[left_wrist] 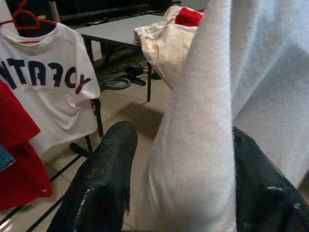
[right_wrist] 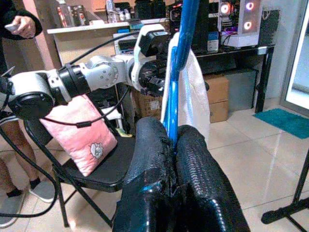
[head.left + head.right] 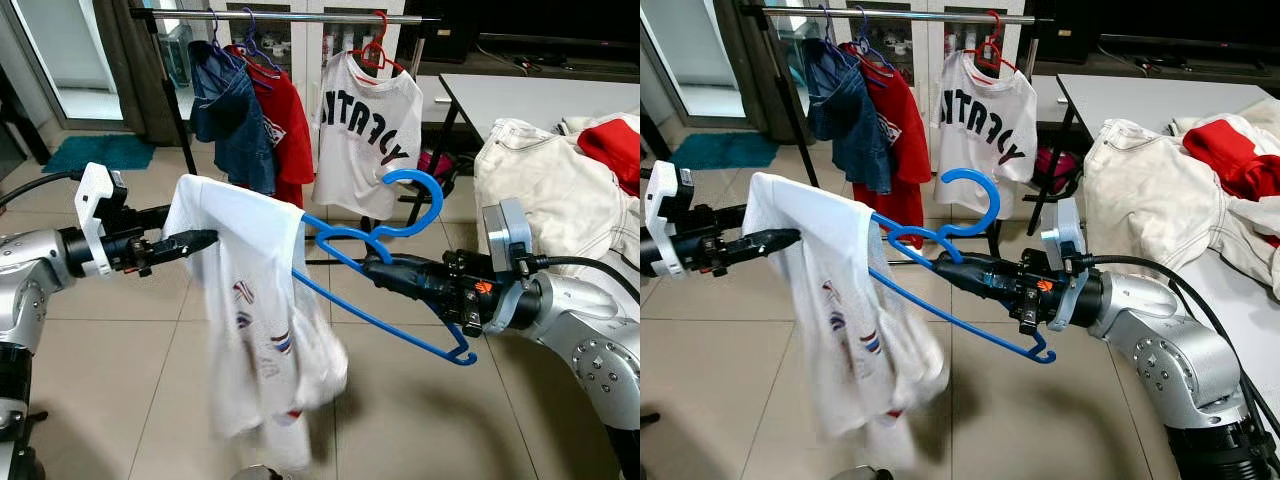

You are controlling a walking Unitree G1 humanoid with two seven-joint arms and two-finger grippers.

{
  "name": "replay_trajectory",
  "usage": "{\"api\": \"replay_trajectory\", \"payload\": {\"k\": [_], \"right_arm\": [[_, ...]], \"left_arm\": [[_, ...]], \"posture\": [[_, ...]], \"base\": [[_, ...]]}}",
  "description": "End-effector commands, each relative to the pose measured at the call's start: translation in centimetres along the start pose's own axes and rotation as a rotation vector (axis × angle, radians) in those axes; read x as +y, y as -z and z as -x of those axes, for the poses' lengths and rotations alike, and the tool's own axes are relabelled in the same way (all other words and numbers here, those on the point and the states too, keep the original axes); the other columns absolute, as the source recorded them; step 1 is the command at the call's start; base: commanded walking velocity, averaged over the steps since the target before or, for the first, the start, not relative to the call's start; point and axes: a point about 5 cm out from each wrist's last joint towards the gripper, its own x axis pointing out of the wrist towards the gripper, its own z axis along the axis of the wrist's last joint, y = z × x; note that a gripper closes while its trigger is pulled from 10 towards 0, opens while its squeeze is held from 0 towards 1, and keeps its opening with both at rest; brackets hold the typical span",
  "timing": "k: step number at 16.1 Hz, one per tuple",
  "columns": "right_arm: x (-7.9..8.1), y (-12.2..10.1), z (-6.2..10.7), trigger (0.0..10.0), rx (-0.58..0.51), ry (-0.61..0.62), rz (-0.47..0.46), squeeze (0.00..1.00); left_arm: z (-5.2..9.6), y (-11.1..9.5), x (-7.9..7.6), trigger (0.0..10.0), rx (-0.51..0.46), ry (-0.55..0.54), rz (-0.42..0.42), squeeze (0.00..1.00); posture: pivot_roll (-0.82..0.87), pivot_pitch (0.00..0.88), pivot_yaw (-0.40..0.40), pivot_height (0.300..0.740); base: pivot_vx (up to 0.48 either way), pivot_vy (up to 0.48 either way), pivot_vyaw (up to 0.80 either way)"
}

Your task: Hang hanger

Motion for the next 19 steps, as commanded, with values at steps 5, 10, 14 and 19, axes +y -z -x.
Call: {"api": "replay_trajectory", "payload": {"k": [5, 10, 14, 19], "right_arm": [[0.2, -0.7, 0.4, 10.0, -0.010, -0.004, 0.028, 0.00], [-0.1, -0.4, 0.8, 10.0, 0.008, 0.017, 0.024, 0.00], [-0.4, -0.2, 1.1, 10.0, 0.009, 0.041, 0.021, 0.00], [-0.7, -0.3, 1.2, 10.0, -0.002, 0.061, 0.025, 0.00]], "left_arm": [[0.6, -0.9, 0.3, 0.0, -0.008, 0.005, -0.031, 0.00], [1.9, -1.6, 0.4, 0.0, -0.029, -0.012, -0.020, 0.00], [3.2, -2.3, 0.8, 0.0, -0.045, -0.046, -0.015, 0.00], [3.4, -2.0, 0.3, 0.0, -0.036, -0.035, 0.008, 0.00]], "posture": [[-0.10, 0.000, 0.044, 0.740], [-0.10, 0.000, 0.046, 0.740], [-0.10, 0.000, 0.042, 0.740], [-0.09, 0.000, 0.043, 0.740]], "base": [[0.000, 0.000, 0.00], [0.000, 0.000, 0.00], [0.000, 0.000, 0.00], [0.000, 0.000, 0.00]]}}
